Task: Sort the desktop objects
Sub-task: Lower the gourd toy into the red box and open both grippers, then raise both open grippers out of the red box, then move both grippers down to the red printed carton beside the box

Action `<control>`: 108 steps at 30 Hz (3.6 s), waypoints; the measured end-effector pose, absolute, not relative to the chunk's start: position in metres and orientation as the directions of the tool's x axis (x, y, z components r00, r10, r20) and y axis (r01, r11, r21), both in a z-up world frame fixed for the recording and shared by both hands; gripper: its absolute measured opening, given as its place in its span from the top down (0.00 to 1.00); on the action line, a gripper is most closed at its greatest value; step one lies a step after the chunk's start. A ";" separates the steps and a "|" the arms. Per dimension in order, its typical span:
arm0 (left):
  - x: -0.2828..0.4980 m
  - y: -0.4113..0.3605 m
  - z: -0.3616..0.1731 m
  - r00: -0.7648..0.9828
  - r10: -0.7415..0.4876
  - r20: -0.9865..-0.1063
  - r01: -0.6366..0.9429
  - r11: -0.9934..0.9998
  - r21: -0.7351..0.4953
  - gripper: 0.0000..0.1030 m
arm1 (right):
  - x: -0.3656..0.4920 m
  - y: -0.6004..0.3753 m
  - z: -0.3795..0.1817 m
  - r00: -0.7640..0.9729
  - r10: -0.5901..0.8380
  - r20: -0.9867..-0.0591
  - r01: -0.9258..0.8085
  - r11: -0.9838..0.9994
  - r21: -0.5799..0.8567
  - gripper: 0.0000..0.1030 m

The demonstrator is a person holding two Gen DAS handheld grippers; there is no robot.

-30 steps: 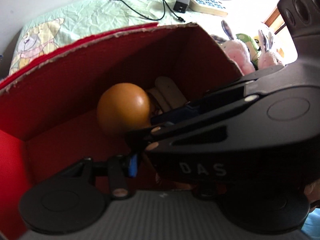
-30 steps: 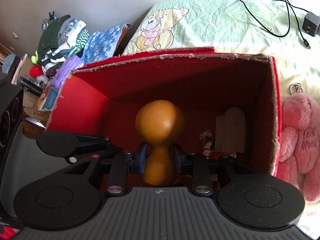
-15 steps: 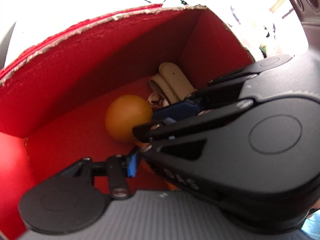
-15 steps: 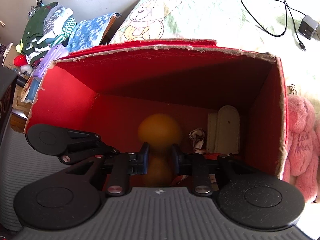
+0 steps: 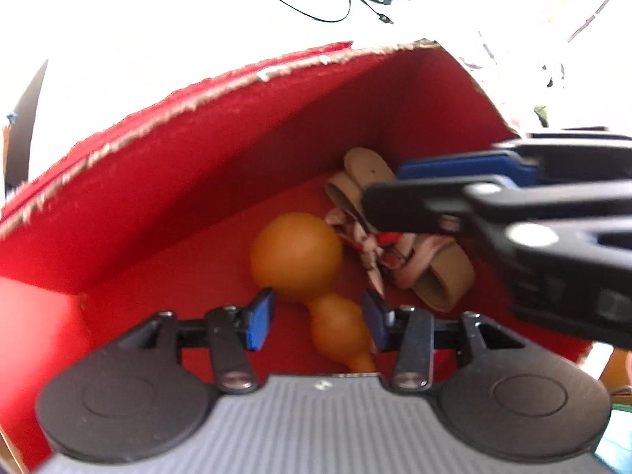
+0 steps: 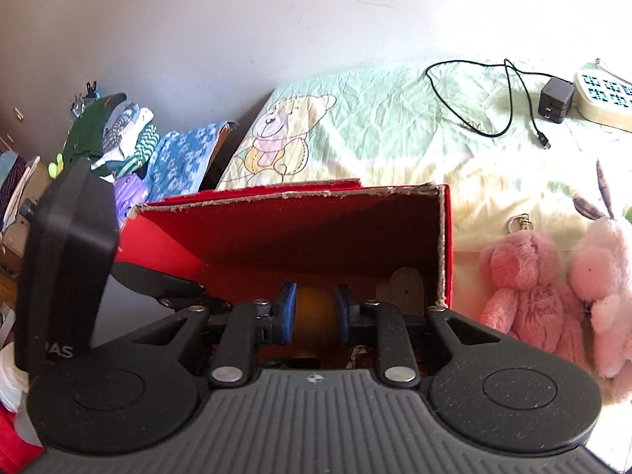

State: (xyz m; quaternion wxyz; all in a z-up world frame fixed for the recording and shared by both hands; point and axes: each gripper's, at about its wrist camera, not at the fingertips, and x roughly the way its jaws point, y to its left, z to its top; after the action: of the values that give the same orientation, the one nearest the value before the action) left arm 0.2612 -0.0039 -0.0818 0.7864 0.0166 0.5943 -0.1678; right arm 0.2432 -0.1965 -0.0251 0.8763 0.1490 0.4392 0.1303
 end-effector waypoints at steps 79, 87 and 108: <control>0.187 0.006 -0.036 0.501 0.041 -0.864 0.078 0.993 0.093 0.30 | 0.149 -0.195 -0.008 0.685 0.218 -0.695 -0.016 0.959 0.284 0.57; 0.169 0.020 -0.017 0.534 0.053 -0.844 0.017 0.997 0.073 0.28 | 0.135 -0.197 -0.004 0.689 0.252 -0.679 -0.050 0.952 0.302 0.57; 0.113 0.001 0.003 0.517 0.218 -0.828 -0.180 0.973 0.143 0.17 | 0.108 -0.226 -0.009 0.574 0.471 -0.670 -0.265 0.881 0.392 0.56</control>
State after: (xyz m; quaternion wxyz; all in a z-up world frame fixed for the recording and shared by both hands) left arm 0.1130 0.0005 0.0026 0.8708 0.0197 0.4778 0.1143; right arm 0.1080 -0.2258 -0.0086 0.8782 0.1251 0.4114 0.2096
